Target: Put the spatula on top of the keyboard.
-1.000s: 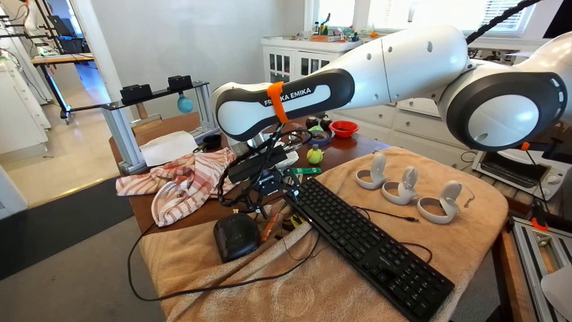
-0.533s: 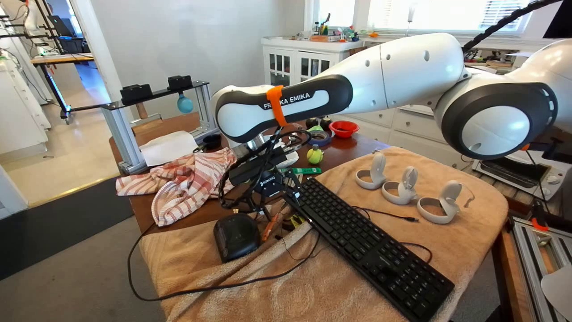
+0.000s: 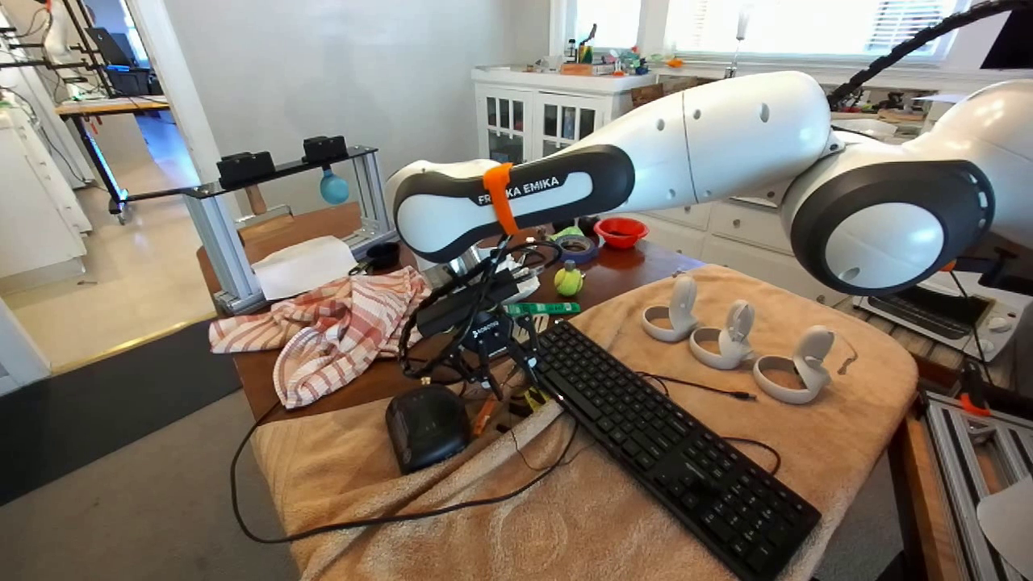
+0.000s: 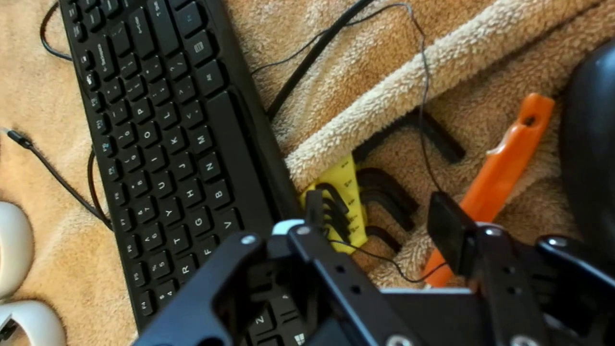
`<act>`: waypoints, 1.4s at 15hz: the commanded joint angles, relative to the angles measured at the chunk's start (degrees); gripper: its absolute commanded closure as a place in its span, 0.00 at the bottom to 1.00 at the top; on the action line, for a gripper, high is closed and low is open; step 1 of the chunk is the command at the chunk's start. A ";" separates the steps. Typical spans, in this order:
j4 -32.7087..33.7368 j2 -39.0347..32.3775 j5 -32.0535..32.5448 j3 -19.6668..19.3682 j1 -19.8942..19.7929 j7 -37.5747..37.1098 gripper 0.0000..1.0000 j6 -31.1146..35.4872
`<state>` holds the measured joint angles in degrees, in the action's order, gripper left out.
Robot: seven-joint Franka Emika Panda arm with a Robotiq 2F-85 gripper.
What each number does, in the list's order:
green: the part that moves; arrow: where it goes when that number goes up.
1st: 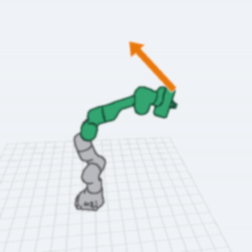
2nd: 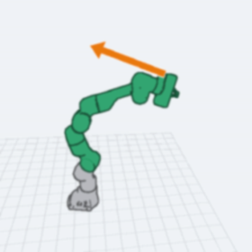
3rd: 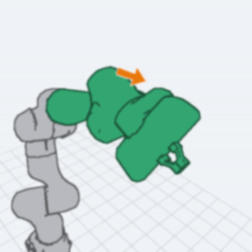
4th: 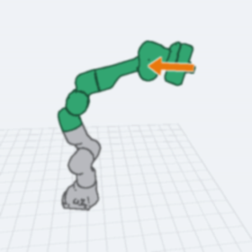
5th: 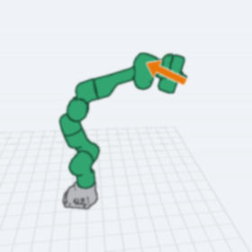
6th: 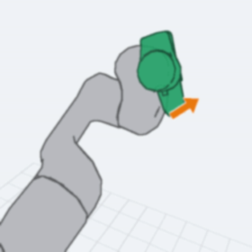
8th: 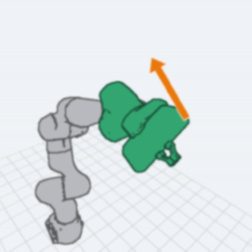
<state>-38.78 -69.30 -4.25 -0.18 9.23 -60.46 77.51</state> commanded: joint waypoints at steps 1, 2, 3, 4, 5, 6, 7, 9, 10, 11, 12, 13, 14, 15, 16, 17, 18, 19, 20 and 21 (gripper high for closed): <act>3.77 -2.05 -0.09 -0.12 -0.12 -0.81 0.27 -0.95; 3.90 -2.02 -0.12 -0.16 -0.14 -0.83 0.28 -0.91; 4.08 -2.02 -0.15 -0.18 -0.18 -0.75 0.23 -0.88; 4.20 -1.96 -0.16 -0.16 -0.19 -0.67 0.26 -0.86; 4.29 -1.93 -0.16 -0.16 -0.21 -0.68 0.25 -0.75; 4.37 -1.93 -0.32 -0.02 -0.33 -0.51 0.25 -0.93; 4.37 -1.94 -0.37 0.03 -0.34 -0.49 0.24 -1.15; 4.25 -1.99 -0.35 0.12 -0.28 -0.26 0.31 -1.54; 4.23 -1.98 -0.37 0.17 -0.28 -0.17 0.33 -1.70; 4.22 -1.97 -0.36 0.20 -0.29 -0.10 0.35 -1.91; 4.22 -1.98 -0.36 0.22 -0.30 -0.06 0.44 -2.04; 4.22 -1.98 -0.39 0.27 -0.32 0.01 0.41 -2.36; 4.22 -1.99 -0.38 0.30 -0.32 0.09 0.41 -2.66; 4.21 -2.00 -0.39 0.33 -0.34 0.14 0.43 -2.99; 4.21 -1.99 -0.36 0.33 -0.34 0.19 0.38 -3.31; 4.21 -1.95 -0.33 0.38 -0.36 0.41 0.37 -3.80; 4.22 -1.97 -0.28 0.45 -0.36 0.80 0.39 -4.32; 4.25 -1.99 -0.15 0.43 -0.27 0.99 0.39 -4.98; 4.30 -2.03 -0.12 0.46 -0.26 1.16 0.41 -5.63; 4.37 -2.07 -0.15 0.43 -0.29 1.01 0.44 -6.01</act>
<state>-37.38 -69.59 -4.24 -0.09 9.07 -59.99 74.19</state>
